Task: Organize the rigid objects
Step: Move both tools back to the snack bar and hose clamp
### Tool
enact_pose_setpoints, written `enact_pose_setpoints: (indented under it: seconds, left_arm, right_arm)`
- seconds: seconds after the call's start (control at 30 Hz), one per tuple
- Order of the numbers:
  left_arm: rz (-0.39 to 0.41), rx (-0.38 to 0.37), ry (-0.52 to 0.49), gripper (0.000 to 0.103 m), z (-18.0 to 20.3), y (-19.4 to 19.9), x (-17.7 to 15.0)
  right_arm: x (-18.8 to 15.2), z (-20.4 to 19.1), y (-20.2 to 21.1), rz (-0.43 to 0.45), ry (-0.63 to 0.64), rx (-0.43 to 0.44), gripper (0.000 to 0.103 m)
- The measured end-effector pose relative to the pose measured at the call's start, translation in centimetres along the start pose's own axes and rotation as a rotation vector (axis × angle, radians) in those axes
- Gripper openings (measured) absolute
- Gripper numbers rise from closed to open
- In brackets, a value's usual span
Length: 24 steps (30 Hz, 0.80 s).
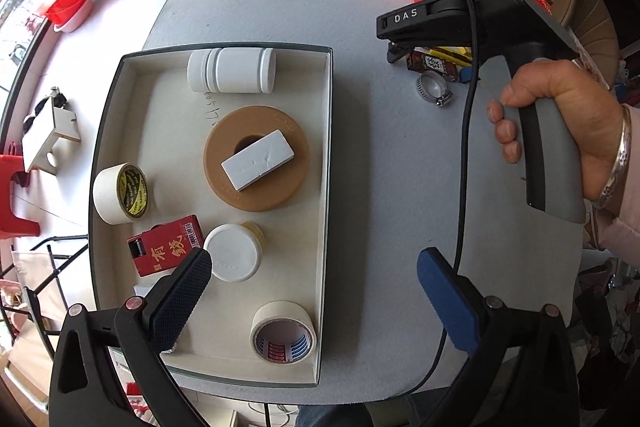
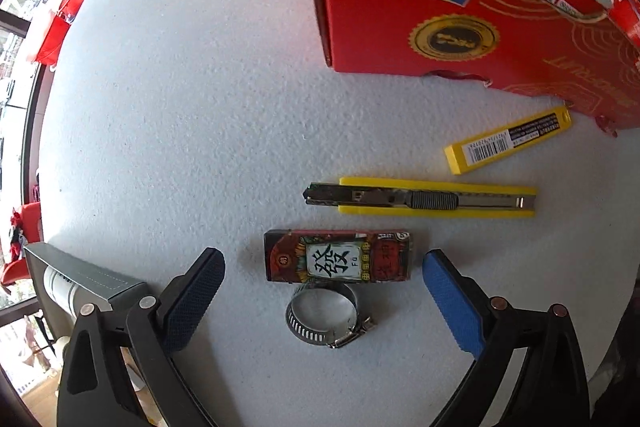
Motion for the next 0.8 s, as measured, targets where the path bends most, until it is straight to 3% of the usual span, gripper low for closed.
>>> enact_pose_setpoints:
  seconds: [0.1,0.17,0.27,0.47,0.67,0.8]
  left_arm:
    - [0.005,0.009,0.006,0.103,0.3,-0.1,0.8]
    - [0.011,0.013,0.012,0.103,0.7,-0.1,1.4]
    - [0.022,0.011,0.017,0.103,1.9,-0.1,2.9]
    - [0.012,-0.009,0.005,0.103,6.6,-2.7,6.2]
    - [0.007,0.030,-0.143,0.103,13.6,-6.9,7.8]
    - [0.026,0.090,-0.261,0.103,16.9,-9.7,8.8]
  right_arm:
    - [0.1,-1.0,0.8,0.040,0.070,-0.026,0.070]
    - [-0.2,-0.9,0.7,0.026,0.088,-0.019,0.070]
    - [-0.9,1.5,0.9,0.019,0.013,0.041,0.070]
    - [-5.5,9.5,1.4,0.009,-0.123,0.069,0.070]
    - [-12.2,16.4,1.2,-0.021,-0.247,0.058,0.070]
    - [-15.1,19.0,0.3,-0.042,-0.281,0.048,0.070]
Point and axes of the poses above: each gripper's, at about its wrist camera, not at the fingertips, and y roughly against the way its jaws point, z to its right, x to its top, the point moved 10 cm from there along -y, roughly the way its jaws point, and after that the axes turned 2 degrees about -z, right-handed, at the moved point
